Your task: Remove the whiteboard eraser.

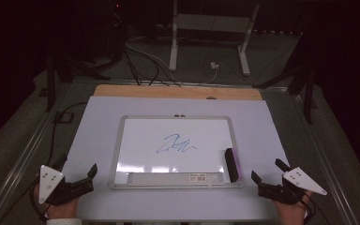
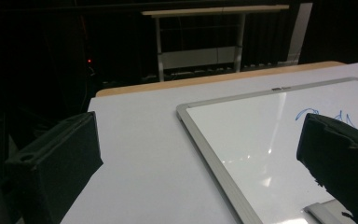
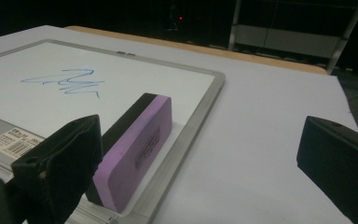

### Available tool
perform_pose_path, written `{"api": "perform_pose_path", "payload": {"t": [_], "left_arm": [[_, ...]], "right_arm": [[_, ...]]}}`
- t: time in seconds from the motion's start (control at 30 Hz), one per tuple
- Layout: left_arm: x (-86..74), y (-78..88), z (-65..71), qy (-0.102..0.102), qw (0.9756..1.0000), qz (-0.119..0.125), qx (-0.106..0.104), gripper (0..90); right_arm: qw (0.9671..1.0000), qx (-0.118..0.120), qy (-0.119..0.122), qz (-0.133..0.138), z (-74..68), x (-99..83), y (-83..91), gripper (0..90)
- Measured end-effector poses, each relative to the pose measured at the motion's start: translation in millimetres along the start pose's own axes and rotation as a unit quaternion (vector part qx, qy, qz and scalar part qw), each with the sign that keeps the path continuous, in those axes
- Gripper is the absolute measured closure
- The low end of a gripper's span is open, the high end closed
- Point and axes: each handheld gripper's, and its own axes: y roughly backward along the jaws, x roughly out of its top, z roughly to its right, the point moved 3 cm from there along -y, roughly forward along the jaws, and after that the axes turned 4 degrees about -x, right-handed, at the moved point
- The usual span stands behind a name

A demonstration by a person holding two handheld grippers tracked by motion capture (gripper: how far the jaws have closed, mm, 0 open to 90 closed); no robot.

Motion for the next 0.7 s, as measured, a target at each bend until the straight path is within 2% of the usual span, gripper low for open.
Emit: {"api": "perform_pose_path", "payload": {"t": [0.3,0.33,0.5,0.7], "left_arm": [[-4.1,2.7,-5.3,0.011,0.9998,-0.005,0.014,0.4],[-5.1,2.1,-5.9,0.012,0.9998,-0.007,0.014,0.4],[-7.3,0.6,-7.4,0.019,0.9996,-0.016,0.014,0.4],[-7.9,-1.2,-7.5,0.020,0.9995,-0.022,0.014,0.4]], "right_arm": [[0.9996,-0.008,-0.022,0.014,7.5,2.1,0.5,0.5],[0.9993,-0.007,-0.033,0.017,9.0,4.9,1.5,0.4],[0.9993,-0.008,-0.032,0.018,11.5,12.1,2.5,0.4],[0.9995,-0.008,-0.029,0.005,12.3,22.7,2.2,0.4]]}}
